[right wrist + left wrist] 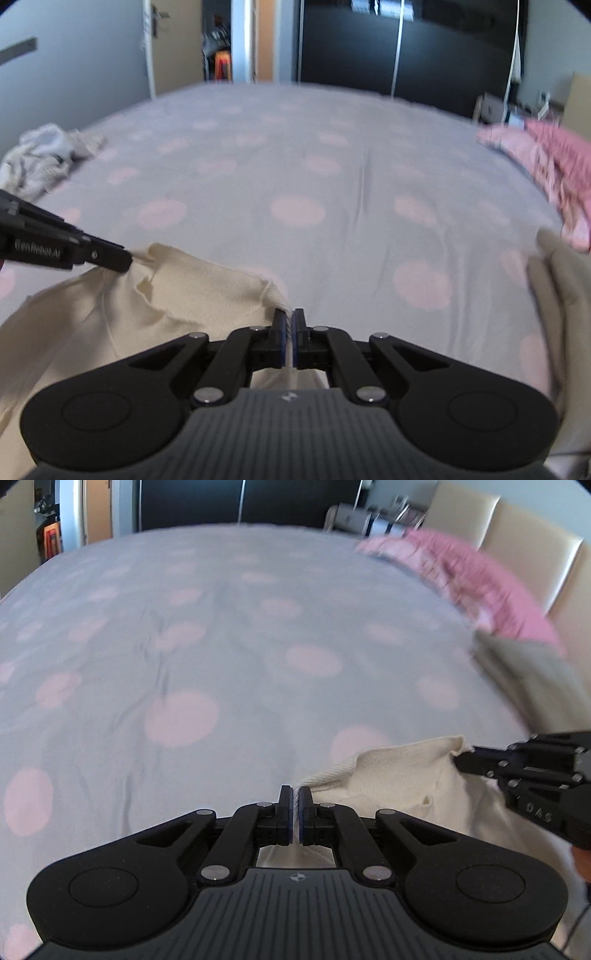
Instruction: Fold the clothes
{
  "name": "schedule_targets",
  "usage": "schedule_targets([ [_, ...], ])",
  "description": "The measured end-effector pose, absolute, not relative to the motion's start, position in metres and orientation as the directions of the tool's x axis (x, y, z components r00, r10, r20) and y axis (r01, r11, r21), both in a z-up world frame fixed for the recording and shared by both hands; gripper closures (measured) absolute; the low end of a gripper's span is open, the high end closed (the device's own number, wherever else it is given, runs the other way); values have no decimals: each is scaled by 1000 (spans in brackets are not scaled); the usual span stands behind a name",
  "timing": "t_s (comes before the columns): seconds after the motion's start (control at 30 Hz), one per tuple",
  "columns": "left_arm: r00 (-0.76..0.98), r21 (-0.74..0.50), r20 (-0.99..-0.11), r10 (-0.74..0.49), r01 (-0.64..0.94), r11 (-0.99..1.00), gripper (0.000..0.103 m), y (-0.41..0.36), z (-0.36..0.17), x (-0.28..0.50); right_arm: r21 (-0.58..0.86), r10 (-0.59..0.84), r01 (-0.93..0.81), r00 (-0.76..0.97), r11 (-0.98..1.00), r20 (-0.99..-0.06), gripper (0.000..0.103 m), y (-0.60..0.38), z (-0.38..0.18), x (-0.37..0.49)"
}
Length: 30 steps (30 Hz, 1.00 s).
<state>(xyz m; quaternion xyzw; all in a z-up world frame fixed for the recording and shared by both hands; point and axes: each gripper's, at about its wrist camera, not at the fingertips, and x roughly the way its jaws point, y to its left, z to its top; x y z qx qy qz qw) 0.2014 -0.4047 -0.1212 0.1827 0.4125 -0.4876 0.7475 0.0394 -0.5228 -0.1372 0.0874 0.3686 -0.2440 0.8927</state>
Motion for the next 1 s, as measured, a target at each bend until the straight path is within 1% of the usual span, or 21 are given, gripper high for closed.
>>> schedule_targets([
  [0.07,193,-106,-811,-553,880,463,101,-407,-135,200,-33,-364,504,576,863,-732,100,-524,-152,47],
  [0.1,198,-93,-819,-539,880,465,99,-408,-140,198,-40,-362,504,561,863,-745,100,-524,-159,50],
  [0.13,209,-79,-823,-528,879,470,95,-409,-143,197,-44,-361,509,546,860,-756,97,-524,-164,51],
  [0.17,214,-77,-822,-527,876,476,94,-407,-142,196,-40,-359,517,534,855,-765,94,-525,-167,52],
  [0.2,219,-76,-822,-527,873,481,89,-405,-140,196,-29,-355,526,532,850,-769,89,-526,-168,51],
  [0.23,224,-74,-821,-526,871,486,79,-403,-139,195,-21,-356,533,534,846,-767,79,-526,-167,48],
  [0.27,231,-72,-823,-519,864,498,75,-401,-134,196,-16,-359,540,536,842,-764,73,-527,-164,45],
  [0.3,240,-69,-815,-527,864,500,72,-393,-128,196,-8,-361,545,543,838,-758,70,-527,-160,40],
  [0.47,285,-50,-789,-545,854,518,72,-350,-95,193,14,-370,551,579,834,-727,68,-521,-131,4],
  [0.57,313,-27,-789,-529,842,539,72,-316,-77,186,9,-376,558,572,830,-729,66,-508,-117,-31],
  [0.63,331,-11,-790,-516,833,552,72,-292,-68,179,12,-377,568,564,823,-735,62,-499,-110,-57],
  [0.77,344,24,-819,-459,820,572,72,-246,-61,163,17,-379,598,530,802,-759,62,-480,-101,-110],
  [0.87,352,53,-839,-415,812,581,72,-213,-61,149,55,-348,622,506,781,-789,62,-470,-100,-149],
  [1.0,332,27,-857,-394,792,610,71,-171,-67,130,91,-339,679,473,728,-813,62,-450,-104,-191],
])
